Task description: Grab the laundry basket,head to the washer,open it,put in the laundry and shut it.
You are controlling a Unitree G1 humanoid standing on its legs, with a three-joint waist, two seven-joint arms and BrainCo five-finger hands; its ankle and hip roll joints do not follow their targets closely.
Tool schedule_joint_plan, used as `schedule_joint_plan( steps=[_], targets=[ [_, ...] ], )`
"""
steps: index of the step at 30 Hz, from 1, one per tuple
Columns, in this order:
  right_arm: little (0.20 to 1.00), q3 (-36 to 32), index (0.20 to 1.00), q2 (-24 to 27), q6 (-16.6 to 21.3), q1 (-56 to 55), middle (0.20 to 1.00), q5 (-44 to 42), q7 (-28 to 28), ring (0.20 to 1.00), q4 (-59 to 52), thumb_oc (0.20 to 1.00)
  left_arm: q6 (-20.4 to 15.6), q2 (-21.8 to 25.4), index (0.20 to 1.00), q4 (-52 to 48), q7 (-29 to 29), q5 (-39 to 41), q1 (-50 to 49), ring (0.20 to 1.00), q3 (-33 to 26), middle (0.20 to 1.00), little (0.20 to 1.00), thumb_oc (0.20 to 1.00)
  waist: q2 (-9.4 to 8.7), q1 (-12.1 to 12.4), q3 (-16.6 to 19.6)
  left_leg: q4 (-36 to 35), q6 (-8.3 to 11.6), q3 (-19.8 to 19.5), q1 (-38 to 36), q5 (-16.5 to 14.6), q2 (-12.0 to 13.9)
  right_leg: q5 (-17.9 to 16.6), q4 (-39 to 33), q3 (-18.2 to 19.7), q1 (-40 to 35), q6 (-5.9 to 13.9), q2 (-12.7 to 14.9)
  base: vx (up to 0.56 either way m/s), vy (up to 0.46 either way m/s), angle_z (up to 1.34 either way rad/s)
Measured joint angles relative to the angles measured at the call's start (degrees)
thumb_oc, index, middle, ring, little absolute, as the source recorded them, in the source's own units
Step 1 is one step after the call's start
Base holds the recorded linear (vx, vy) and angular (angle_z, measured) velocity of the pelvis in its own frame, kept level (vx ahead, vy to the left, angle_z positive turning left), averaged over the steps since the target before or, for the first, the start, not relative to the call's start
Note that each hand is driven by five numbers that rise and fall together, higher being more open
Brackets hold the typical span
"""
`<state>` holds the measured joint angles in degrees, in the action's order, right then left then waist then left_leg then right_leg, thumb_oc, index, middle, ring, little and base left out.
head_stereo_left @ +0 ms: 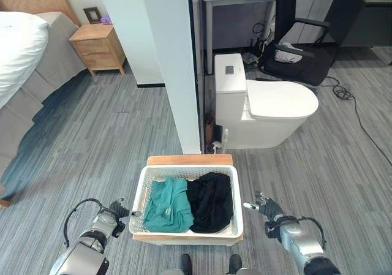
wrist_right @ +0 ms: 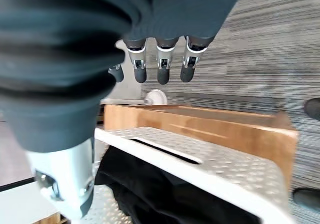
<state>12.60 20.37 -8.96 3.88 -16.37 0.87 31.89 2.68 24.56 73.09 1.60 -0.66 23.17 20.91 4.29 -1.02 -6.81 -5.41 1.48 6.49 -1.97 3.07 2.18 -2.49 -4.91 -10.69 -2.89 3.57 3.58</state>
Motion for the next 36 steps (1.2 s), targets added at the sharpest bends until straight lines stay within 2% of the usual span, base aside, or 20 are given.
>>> schedule_joint_plan(
  steps=[6,11,13,19,22,30,36],
  targets=[
    [1.000,1.65,1.000,-1.05,-0.02,2.06,1.000,2.45,-0.80,1.000,0.87,1.000,0.11,-0.14,1.000,0.12,0.69,0.32,-3.80,1.000,-2.39,1.000,1.000,1.000,-0.10,0.13,0.08,0.01,-0.48,2.16,-0.02,-0.36,-0.07,-0.43,-0.01,2.31,1.03,0.31,0.16,0.03,0.041,-0.16],
    [1.000,2.93,1.000,-1.86,-0.20,4.68,1.000,3.12,-1.02,1.000,5.61,1.000,0.04,-0.36,1.000,-0.05,1.87,1.19,-4.47,1.000,-2.41,1.000,1.000,1.000,-0.07,0.12,0.15,0.01,-0.51,2.27,0.95,-0.35,-0.16,-0.78,-0.01,2.52,2.18,0.35,0.24,-0.01,0.028,-0.06],
    [1.000,3.60,1.000,-2.17,-0.26,5.75,1.000,3.16,-1.78,1.000,7.39,1.000,0.04,-0.48,1.000,-0.11,2.13,3.79,-4.32,1.000,-3.97,1.000,1.000,1.000,-0.01,0.14,0.11,0.01,-0.53,2.20,2.19,-0.18,-0.17,-1.11,-0.01,2.46,3.37,0.24,0.23,-0.02,0.013,0.00],
    [1.000,5.18,1.000,-2.08,-0.13,9.18,1.000,-1.54,-2.18,1.000,11.44,1.000,0.04,-0.79,1.000,0.12,2.47,7.01,-3.39,1.000,-4.38,1.000,1.000,1.000,-0.01,0.16,-0.20,0.02,-0.70,2.33,5.29,0.35,-0.24,-1.96,0.01,2.51,6.57,0.25,0.24,-0.03,0.015,-0.01],
    [1.000,8.01,1.000,-1.37,-0.16,16.42,1.000,-3.12,-2.41,1.000,12.57,1.000,0.00,-0.30,1.000,1.30,2.70,7.53,0.66,1.000,-4.33,1.000,1.000,1.000,-0.57,0.27,-3.64,0.02,-0.81,3.56,6.41,0.66,-0.25,-2.90,0.01,3.80,8.33,0.42,0.26,-0.05,0.045,-0.18],
    [1.000,10.17,1.000,-1.42,-0.11,21.82,1.000,-3.05,-3.39,1.000,11.63,1.000,-0.10,0.47,1.000,1.75,4.52,9.56,5.70,1.000,-4.32,1.000,1.000,1.000,-1.38,0.15,-6.63,0.02,-0.90,3.96,9.05,1.11,-0.31,-3.63,0.02,4.10,11.21,0.33,0.24,0.00,0.008,-0.03],
    [1.000,13.09,1.000,-3.98,0.15,24.01,1.000,-2.42,-3.35,1.000,10.90,1.000,-0.16,1.24,1.000,-0.26,6.27,9.72,8.84,1.000,-4.31,1.000,1.000,1.000,-3.27,0.22,-8.54,0.02,-0.99,5.29,9.12,1.02,-0.31,-4.00,0.02,5.32,11.81,0.50,0.22,0.02,0.016,-0.09]
  ],
)
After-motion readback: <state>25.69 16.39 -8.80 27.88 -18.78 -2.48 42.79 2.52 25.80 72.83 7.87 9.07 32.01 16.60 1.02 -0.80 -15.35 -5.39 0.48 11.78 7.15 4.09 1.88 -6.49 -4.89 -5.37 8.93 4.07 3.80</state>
